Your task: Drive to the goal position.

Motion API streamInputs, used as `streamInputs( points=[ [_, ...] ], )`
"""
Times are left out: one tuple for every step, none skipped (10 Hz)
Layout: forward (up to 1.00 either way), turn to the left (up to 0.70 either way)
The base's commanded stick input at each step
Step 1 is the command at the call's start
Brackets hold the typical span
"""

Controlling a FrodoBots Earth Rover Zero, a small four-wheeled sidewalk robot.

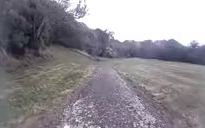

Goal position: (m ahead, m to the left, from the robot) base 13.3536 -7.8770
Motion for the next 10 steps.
streamInputs(
  points=[
    [0.45, 0.0],
    [0.45, 0.0],
    [0.45, 0.0],
    [0.45, 0.0],
    [0.45, 0.0],
    [0.45, 0.0],
    [0.45, 0.0],
    [0.45, 0.0],
    [0.45, 0.0],
    [0.45, 0.0]
  ],
)
